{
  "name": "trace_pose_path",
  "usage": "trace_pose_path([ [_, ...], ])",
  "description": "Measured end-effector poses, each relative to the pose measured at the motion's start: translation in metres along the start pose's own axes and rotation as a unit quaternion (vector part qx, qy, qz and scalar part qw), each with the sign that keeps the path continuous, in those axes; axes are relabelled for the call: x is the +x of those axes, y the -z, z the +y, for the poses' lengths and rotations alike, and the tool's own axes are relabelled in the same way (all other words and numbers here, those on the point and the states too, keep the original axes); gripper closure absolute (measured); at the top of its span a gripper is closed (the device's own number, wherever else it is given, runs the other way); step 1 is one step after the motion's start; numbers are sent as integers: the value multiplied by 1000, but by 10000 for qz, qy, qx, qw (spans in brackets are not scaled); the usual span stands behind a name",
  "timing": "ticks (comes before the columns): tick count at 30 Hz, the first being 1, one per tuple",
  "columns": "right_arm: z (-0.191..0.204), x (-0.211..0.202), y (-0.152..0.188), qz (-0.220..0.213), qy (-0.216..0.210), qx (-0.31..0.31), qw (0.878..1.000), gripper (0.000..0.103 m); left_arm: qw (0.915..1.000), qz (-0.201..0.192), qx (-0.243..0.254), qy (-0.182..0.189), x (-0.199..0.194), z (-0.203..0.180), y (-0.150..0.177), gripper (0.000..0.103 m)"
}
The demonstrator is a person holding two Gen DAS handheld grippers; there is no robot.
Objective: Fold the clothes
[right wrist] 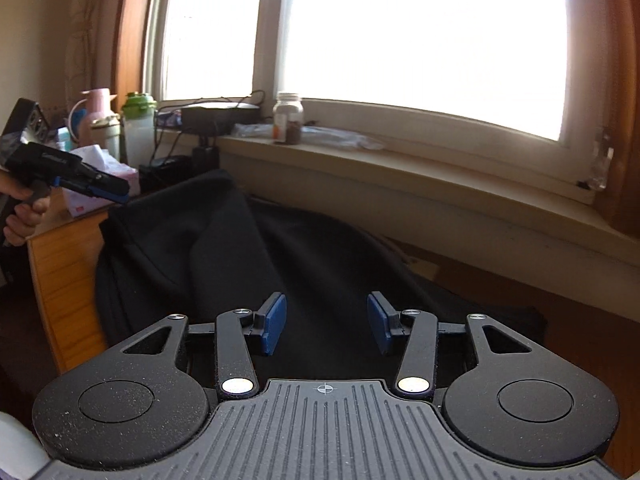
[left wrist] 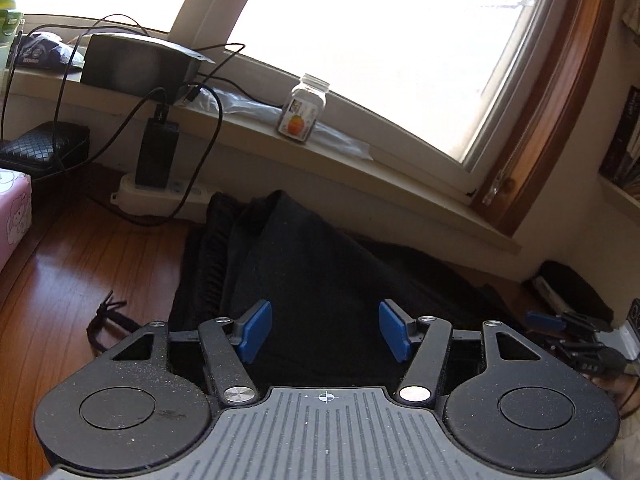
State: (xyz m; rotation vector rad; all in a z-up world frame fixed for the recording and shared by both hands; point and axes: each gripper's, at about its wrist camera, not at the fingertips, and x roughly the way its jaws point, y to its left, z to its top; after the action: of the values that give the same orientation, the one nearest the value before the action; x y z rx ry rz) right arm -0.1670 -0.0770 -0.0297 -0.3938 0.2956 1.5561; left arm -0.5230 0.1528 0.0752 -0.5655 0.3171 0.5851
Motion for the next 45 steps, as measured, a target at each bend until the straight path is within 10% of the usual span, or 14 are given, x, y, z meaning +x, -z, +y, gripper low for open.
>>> trace_pose_path([
  [9, -30, -65, 60, 408, 316, 111, 9986, 57, 9990, 106, 402, -158, 12, -30, 24, 40],
  [22, 0, -67, 63, 454, 68, -474, 9978, 60, 9952, 98, 808, -540, 10, -31, 35, 38],
  [24, -10, -68, 61, 358, 216, -275, 9987, 100, 9945, 121, 903, -525, 10, -33, 36, 37],
  [30, -35, -80, 57, 87, 577, 455, 9973, 100, 9923, 101, 1119, -527, 12, -41, 37, 34],
  [45, 32, -43, 52, 99, 205, -460, 9987, 84, 9919, -325, 668, -1029, -9, -5, 28, 39],
])
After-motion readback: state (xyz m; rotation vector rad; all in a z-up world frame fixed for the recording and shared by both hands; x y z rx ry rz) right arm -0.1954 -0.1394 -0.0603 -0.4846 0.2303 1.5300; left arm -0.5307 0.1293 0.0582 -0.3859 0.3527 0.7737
